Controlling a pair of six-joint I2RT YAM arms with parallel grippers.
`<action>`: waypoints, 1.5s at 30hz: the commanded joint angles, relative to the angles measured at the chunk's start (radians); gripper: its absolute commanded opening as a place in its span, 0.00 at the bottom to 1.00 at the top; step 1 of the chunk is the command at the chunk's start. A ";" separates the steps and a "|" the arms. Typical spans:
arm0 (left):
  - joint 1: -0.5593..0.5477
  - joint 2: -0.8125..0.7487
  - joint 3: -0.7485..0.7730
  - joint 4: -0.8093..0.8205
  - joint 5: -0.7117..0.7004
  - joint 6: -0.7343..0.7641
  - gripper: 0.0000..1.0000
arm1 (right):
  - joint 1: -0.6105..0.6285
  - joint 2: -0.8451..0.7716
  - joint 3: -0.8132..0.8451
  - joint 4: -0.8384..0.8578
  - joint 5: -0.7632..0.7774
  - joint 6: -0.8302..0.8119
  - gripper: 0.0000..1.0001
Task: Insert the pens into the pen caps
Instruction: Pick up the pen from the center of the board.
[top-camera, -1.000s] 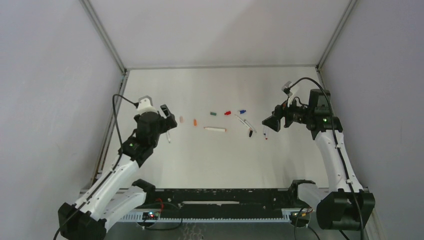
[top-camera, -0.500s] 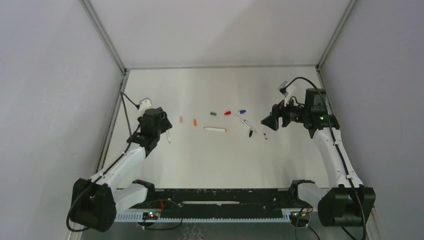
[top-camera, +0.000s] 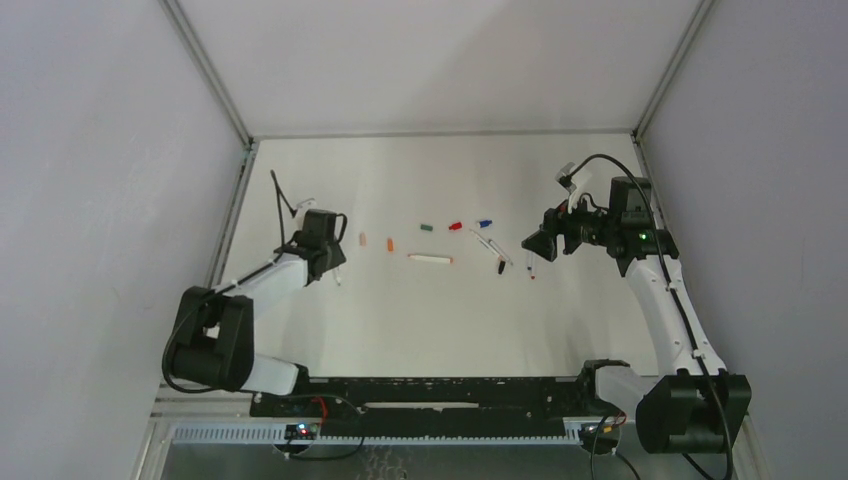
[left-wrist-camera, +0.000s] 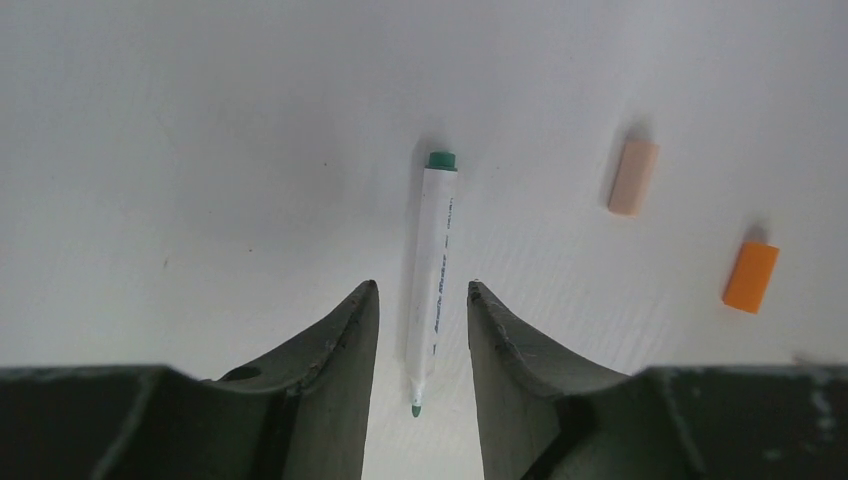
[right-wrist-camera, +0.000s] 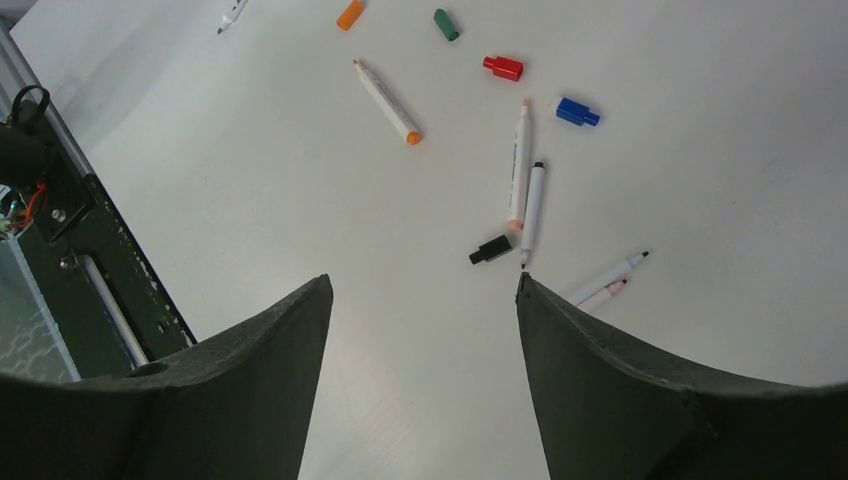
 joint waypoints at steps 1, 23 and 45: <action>0.005 0.042 0.054 -0.010 0.023 -0.010 0.44 | 0.004 -0.003 0.001 0.024 -0.005 0.003 0.77; 0.016 0.124 0.093 -0.043 0.046 -0.009 0.37 | 0.005 -0.016 0.007 0.019 -0.019 0.001 0.76; 0.016 0.234 0.247 -0.224 0.046 0.043 0.36 | 0.005 -0.047 0.026 -0.005 -0.046 0.002 0.75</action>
